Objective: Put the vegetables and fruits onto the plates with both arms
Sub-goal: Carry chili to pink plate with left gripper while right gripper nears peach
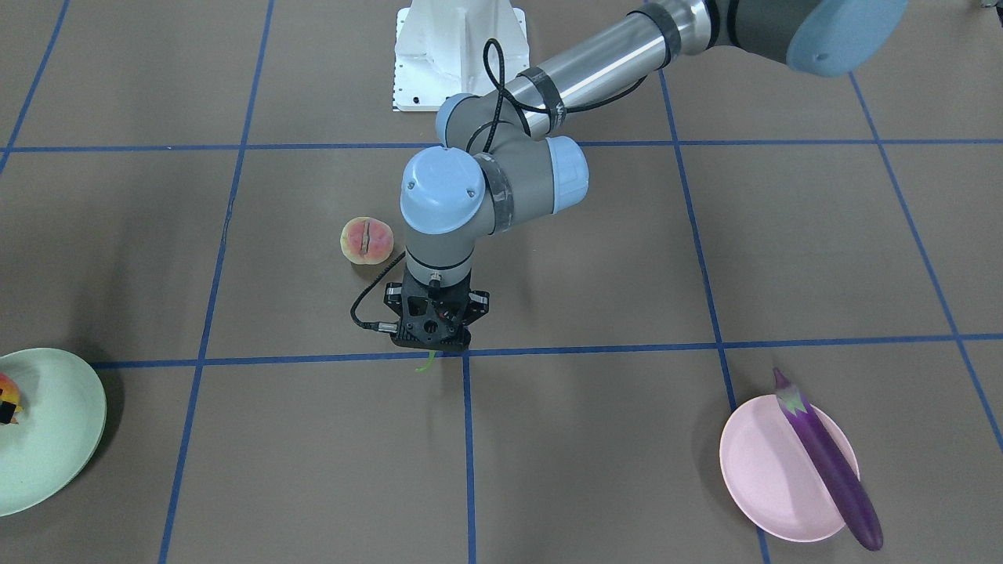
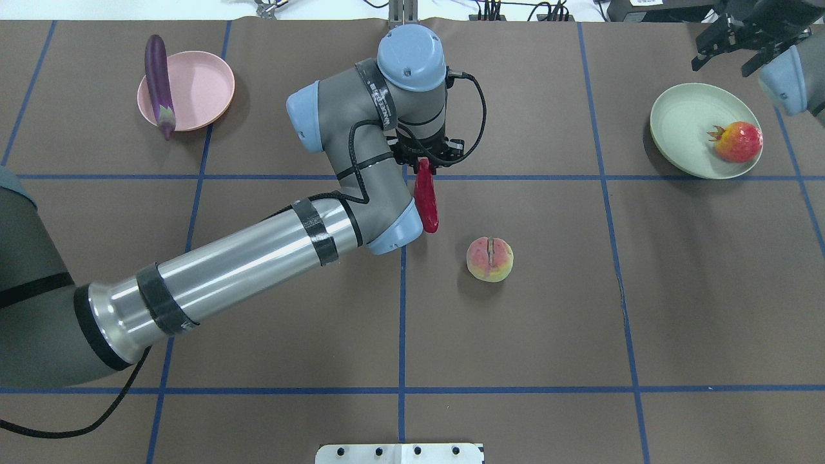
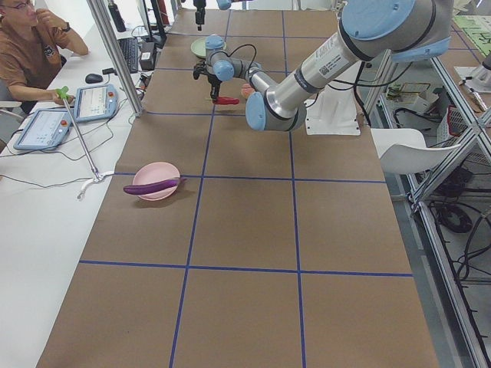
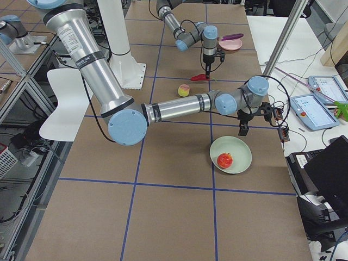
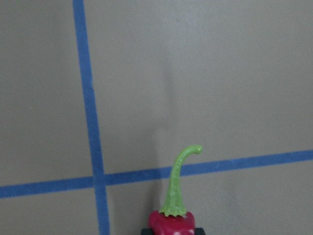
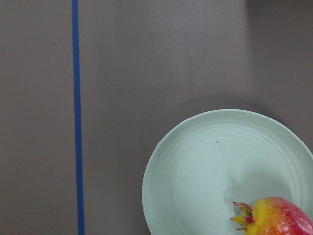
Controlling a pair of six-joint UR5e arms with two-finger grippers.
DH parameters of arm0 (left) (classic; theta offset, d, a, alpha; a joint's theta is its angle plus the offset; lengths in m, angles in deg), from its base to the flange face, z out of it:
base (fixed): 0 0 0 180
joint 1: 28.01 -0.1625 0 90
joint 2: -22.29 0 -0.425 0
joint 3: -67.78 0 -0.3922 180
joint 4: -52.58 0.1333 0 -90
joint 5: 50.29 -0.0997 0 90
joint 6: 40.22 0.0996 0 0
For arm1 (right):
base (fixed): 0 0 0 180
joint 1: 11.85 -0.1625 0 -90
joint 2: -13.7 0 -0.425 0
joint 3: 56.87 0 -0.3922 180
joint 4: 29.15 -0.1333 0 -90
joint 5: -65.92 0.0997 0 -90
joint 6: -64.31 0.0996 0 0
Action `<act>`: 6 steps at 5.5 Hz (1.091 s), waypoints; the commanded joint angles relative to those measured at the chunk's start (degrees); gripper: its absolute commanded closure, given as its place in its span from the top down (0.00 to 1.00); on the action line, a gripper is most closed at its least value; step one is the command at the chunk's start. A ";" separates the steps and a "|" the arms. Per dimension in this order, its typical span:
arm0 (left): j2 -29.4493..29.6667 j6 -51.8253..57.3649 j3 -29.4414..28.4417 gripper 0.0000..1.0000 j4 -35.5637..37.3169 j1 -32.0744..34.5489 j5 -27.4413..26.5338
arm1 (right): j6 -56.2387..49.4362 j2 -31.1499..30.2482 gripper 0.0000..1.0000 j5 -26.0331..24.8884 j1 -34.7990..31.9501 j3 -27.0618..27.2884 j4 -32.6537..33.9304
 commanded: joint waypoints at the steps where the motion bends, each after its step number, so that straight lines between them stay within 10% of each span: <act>1: -1.06 7.88 2.52 0.00 6.52 7.07 5.48 | 11.82 -0.14 1.00 -0.35 6.08 7.05 -0.17; 3: -7.18 9.76 5.35 0.00 8.41 18.65 15.39 | 27.20 0.30 1.00 -7.51 17.47 15.05 0.18; 6: -13.88 18.01 6.40 0.00 8.05 23.63 15.53 | 34.30 6.16 1.00 -15.62 28.76 15.19 4.10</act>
